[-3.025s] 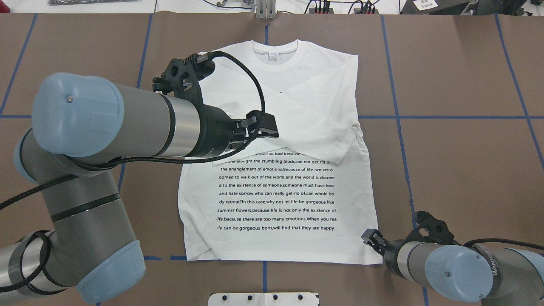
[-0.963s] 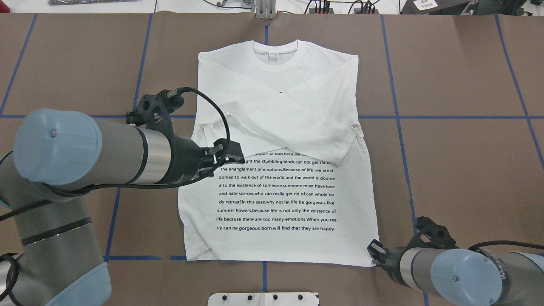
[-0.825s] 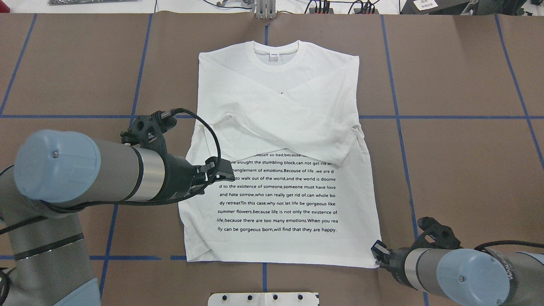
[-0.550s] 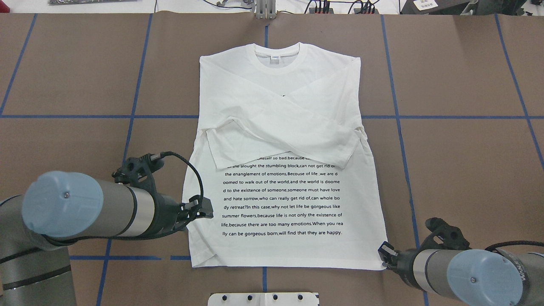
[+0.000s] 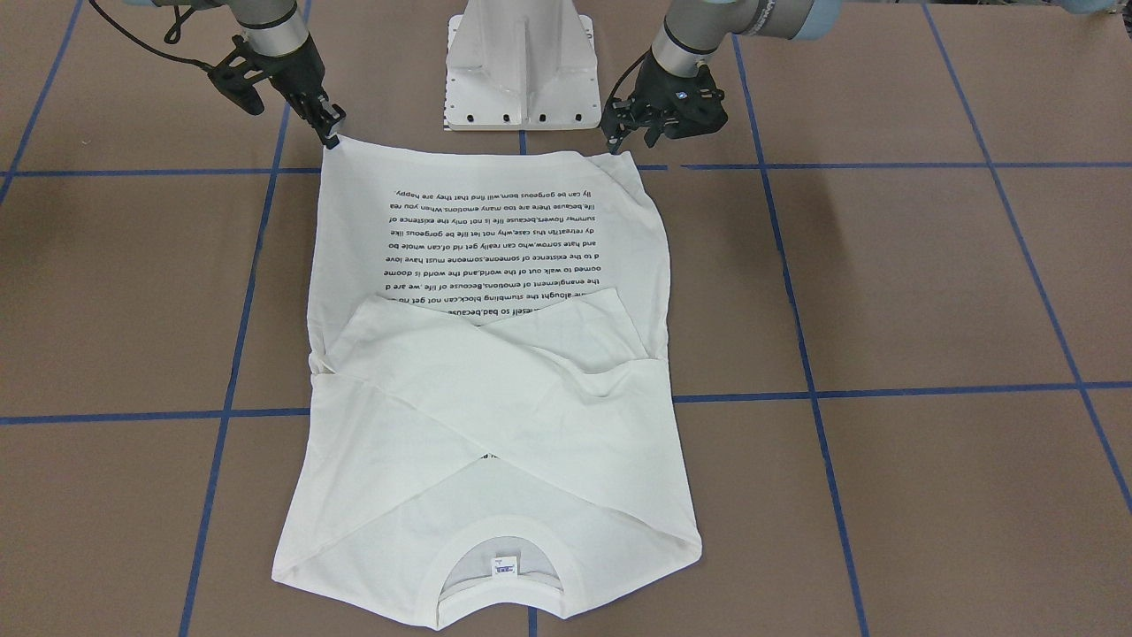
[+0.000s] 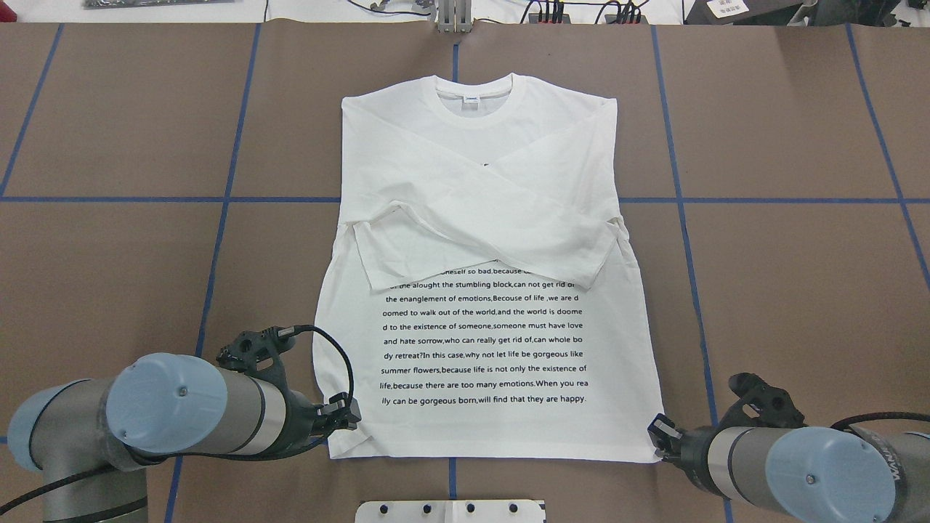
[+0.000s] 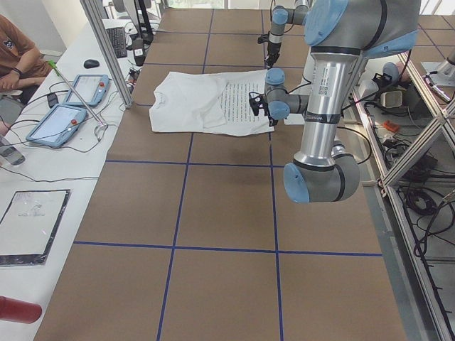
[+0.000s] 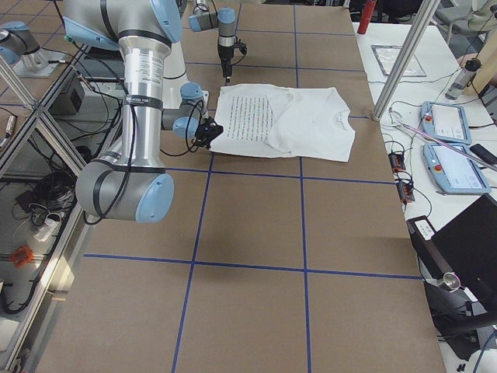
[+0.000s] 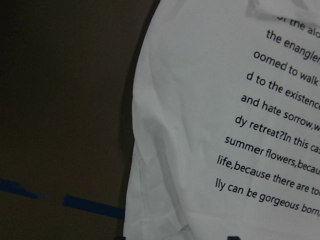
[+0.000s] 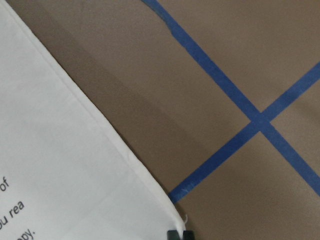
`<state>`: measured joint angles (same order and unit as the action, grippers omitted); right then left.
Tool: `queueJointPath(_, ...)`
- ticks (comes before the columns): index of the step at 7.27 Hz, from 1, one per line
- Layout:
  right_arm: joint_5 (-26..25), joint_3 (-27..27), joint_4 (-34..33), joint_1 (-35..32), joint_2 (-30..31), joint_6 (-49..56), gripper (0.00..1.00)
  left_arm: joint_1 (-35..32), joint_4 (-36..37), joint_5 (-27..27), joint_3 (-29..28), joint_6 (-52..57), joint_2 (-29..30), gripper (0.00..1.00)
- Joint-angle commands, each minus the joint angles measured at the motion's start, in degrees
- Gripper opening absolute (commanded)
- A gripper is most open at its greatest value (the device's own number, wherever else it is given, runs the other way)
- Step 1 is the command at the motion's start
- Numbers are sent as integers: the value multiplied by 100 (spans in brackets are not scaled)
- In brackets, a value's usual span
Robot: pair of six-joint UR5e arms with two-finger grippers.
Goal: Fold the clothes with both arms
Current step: 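Grasp both near hem corners with the left and right grippers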
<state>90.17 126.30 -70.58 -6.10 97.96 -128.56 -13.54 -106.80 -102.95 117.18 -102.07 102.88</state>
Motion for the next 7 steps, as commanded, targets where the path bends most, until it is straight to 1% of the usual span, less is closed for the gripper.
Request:
queueJointPath(1, -9, -9, 0, 12, 4, 7, 0, 140, 1, 47, -291, 12, 38, 67)
queueJointPath(5, 0, -9, 0, 3, 4, 7, 0, 193, 10, 240, -336, 134, 65, 62)
queueJointPath(6, 0, -9, 0, 3, 4, 7, 0, 202, 79, 240, -327, 204, 74, 62)
queueJointPath(7, -9, -9, 0, 3, 4, 7, 0, 211, 150, 249, -327, 214, 152, 59)
